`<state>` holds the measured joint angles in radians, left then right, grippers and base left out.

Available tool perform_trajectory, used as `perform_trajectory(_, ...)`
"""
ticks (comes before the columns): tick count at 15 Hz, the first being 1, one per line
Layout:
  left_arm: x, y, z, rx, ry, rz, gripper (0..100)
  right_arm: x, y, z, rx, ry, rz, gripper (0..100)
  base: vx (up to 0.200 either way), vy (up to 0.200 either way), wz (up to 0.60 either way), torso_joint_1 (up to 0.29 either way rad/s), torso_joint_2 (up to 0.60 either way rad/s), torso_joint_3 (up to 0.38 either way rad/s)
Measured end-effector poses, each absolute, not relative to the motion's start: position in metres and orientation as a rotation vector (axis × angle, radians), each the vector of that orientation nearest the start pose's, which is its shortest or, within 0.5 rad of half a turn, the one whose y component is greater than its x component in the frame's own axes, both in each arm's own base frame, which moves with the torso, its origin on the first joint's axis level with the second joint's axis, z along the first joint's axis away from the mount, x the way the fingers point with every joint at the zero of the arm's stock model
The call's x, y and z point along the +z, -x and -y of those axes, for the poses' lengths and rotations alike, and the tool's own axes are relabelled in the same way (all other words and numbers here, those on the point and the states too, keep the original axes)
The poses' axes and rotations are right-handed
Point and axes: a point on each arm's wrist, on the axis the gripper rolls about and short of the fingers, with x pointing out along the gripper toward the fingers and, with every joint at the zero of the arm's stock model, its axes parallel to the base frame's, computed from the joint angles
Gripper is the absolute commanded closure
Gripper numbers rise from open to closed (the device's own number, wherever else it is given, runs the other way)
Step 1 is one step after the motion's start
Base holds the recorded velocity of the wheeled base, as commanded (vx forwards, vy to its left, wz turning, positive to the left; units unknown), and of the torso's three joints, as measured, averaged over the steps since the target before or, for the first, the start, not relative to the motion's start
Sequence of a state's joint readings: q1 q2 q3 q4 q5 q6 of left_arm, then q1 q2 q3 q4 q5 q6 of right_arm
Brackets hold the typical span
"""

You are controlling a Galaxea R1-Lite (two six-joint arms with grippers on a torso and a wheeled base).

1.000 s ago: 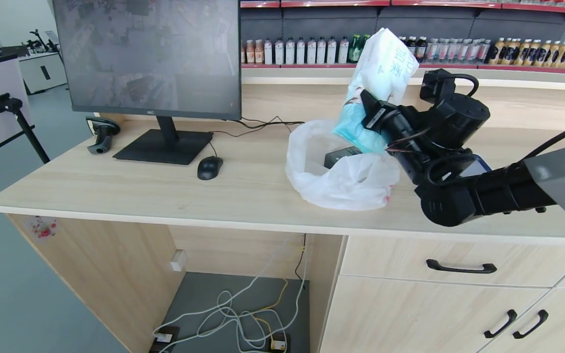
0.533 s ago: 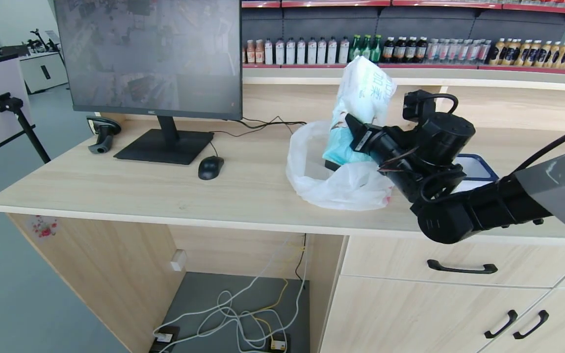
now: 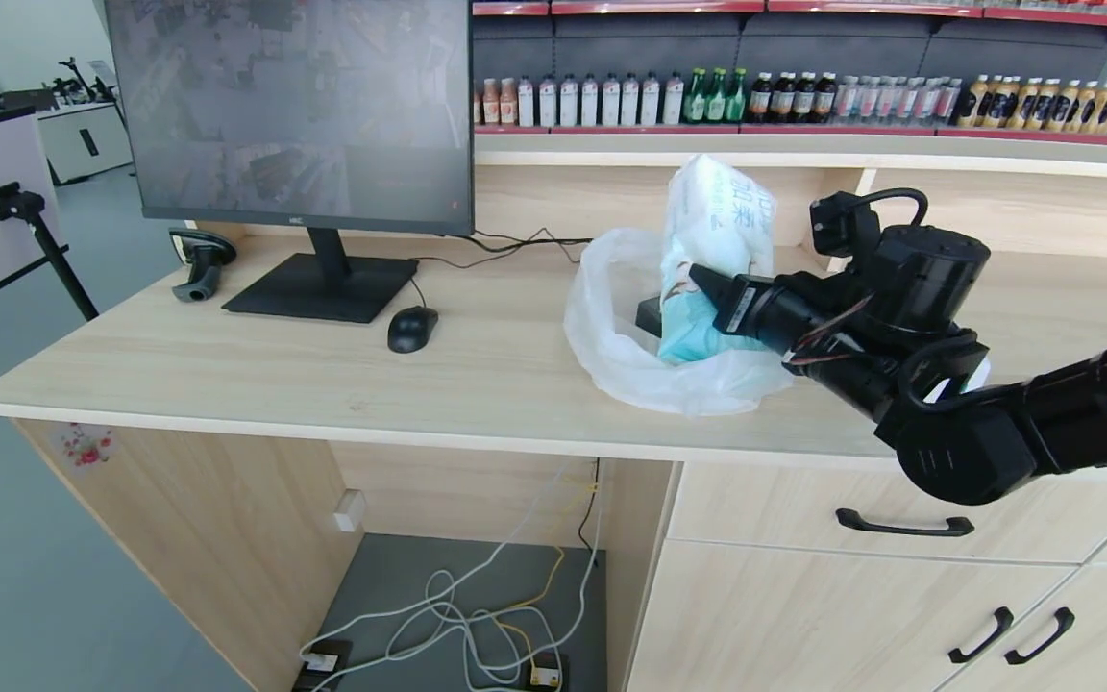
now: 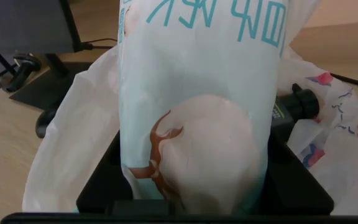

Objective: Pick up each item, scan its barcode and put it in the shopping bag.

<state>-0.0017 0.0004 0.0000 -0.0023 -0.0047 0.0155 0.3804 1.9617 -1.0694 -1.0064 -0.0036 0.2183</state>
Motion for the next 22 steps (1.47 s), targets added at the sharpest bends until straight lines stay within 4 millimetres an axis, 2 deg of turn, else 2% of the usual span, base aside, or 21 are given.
perform_trajectory(12, 0.076, 0.023, 0.0, -0.006, -0.015, 0.002, 0, 0.191, -0.351, -0.142, 0.389, -0.167, -0.099, 100, 0.0, 0.0, 0.0, 0.0, 0.0, 0.0)
perform_trajectory(17, 0.076, 0.023, 0.0, -0.006, -0.016, 0.002, 0, 0.179, -0.347, -0.143, 0.391, -0.159, -0.137, 100, 0.0, 0.0, 0.0, 0.0, 0.0, 0.0)
perform_trajectory(18, 0.076, 0.023, 0.0, -0.006, -0.015, 0.002, 0, 0.179, -0.346, -0.144, 0.393, -0.158, -0.14, 0, 0.0, 0.0, 0.0, 0.0, 0.0, 0.0)
perform_trajectory(22, 0.076, 0.023, 0.0, -0.006, -0.016, 0.001, 0, 0.178, -0.346, -0.144, 0.393, -0.159, -0.141, 0, 0.0, 0.0, 0.0, 0.0, 0.0, 0.0)
